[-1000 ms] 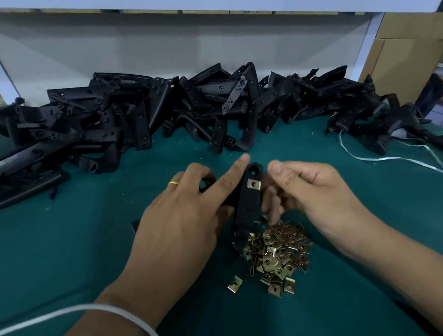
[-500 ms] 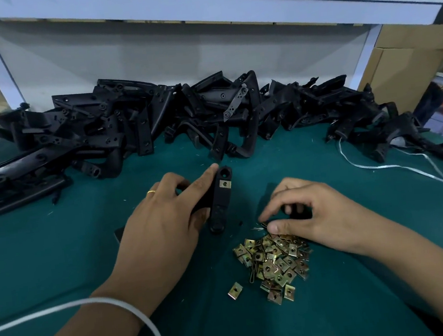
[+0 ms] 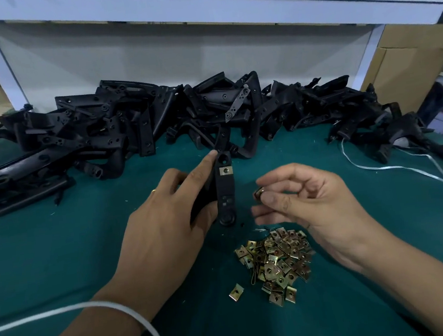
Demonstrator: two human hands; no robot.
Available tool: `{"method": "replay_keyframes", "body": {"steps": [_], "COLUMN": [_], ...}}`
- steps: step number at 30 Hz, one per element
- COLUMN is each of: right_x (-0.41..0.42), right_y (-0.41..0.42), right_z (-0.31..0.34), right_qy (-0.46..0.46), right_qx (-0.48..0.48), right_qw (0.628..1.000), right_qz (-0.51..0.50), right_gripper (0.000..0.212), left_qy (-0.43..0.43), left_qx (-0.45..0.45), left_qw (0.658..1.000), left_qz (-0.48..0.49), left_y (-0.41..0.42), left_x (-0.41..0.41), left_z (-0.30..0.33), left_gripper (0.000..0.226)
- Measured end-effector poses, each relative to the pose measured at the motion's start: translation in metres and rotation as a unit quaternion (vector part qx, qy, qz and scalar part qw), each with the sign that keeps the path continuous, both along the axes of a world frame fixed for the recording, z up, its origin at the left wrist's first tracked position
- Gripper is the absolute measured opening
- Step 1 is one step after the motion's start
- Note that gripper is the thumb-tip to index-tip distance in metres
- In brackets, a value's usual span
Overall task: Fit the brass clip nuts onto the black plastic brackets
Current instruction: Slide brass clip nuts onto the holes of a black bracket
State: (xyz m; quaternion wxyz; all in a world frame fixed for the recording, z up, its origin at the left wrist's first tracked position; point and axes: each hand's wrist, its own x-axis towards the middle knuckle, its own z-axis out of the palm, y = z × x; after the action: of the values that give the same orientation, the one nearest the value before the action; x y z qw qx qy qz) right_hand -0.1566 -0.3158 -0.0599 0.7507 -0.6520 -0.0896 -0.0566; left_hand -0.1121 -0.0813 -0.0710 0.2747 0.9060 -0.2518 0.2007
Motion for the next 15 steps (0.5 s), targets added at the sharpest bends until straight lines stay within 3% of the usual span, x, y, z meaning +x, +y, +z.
{"method": "replay_keyframes", "body": {"steps": [4, 8, 15], "right_x": [-0.003, -0.004, -0.005], "right_y": [0.009, 0.013, 0.016], "right_z": [0.002, 0.002, 0.001], "right_qy": [0.014, 0.017, 0.038], "right_qx": [0.029, 0.038, 0.011], "right_qw": [0.999, 0.999, 0.999], "right_qz": [0.011, 0.014, 0.023], "right_gripper": [0.033, 0.022, 0.022], "left_qy": [-0.006, -0.003, -0.010], "left_qx": [0.005, 0.009, 0.012], "left_qw": [1.000, 1.000, 1.000], "left_qz": [0.001, -0.004, 0.000], "left_y": [-0.002, -0.005, -0.005], "left_x": [-0.003, -0.005, -0.005], "left_z": [0.002, 0.003, 0.003], "left_gripper": [0.074, 0.075, 0.076]}}
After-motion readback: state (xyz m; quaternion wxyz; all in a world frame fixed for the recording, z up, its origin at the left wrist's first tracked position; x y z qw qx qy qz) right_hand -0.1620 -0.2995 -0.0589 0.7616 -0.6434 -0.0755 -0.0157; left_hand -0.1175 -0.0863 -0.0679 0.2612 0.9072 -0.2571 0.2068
